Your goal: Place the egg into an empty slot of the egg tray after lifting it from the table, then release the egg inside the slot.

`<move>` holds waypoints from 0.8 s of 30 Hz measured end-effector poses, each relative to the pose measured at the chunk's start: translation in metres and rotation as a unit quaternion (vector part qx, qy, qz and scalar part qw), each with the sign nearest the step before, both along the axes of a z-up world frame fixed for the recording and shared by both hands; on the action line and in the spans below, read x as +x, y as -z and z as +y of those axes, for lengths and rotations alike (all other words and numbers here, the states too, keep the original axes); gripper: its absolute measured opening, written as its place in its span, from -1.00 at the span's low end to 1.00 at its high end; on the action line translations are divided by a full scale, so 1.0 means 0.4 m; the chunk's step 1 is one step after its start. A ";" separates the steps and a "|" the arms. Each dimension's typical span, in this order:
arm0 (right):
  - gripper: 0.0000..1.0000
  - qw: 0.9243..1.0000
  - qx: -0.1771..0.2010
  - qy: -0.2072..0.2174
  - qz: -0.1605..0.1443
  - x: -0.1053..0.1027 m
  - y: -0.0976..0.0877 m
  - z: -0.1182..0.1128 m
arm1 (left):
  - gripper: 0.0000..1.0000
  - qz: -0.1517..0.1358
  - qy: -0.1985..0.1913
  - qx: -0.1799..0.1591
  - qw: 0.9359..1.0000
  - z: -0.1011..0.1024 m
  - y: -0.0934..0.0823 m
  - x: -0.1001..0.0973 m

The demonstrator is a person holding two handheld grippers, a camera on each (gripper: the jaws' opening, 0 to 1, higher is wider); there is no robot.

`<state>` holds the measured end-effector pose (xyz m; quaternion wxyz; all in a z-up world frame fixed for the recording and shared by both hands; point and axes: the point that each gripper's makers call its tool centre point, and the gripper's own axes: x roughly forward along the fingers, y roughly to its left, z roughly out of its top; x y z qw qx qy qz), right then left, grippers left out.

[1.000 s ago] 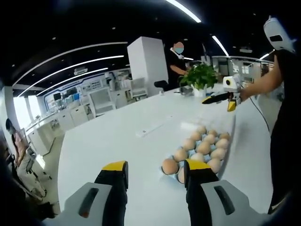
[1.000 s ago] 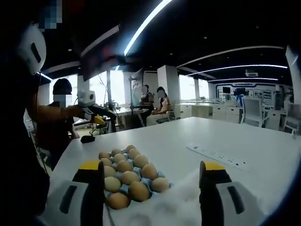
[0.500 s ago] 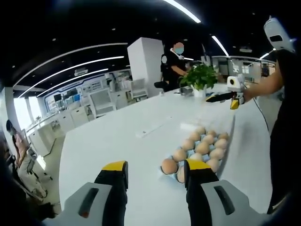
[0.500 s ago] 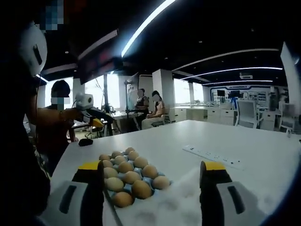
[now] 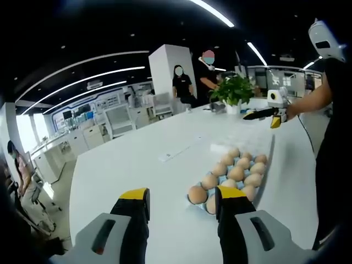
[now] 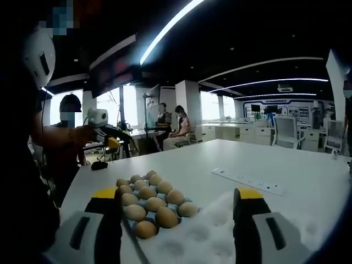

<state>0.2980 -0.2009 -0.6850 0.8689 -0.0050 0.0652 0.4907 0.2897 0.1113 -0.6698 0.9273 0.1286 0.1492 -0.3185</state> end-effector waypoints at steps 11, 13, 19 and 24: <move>0.71 0.999 -0.039 -0.004 0.014 -0.011 0.045 -0.013 | -0.04 -0.001 0.002 -0.002 1.000 -0.002 -0.003 -0.004; 0.71 0.999 -0.038 -0.004 0.017 -0.013 0.045 -0.015 | -0.04 -0.002 0.002 -0.001 1.000 -0.003 -0.003 -0.004; 0.70 0.999 -0.033 0.001 0.015 -0.013 0.038 -0.022 | -0.05 -0.001 0.003 -0.002 1.000 -0.009 -0.001 -0.005; 0.69 0.999 -0.031 0.002 0.014 -0.016 0.034 -0.024 | -0.05 -0.006 0.004 -0.005 1.000 -0.010 -0.008 -0.005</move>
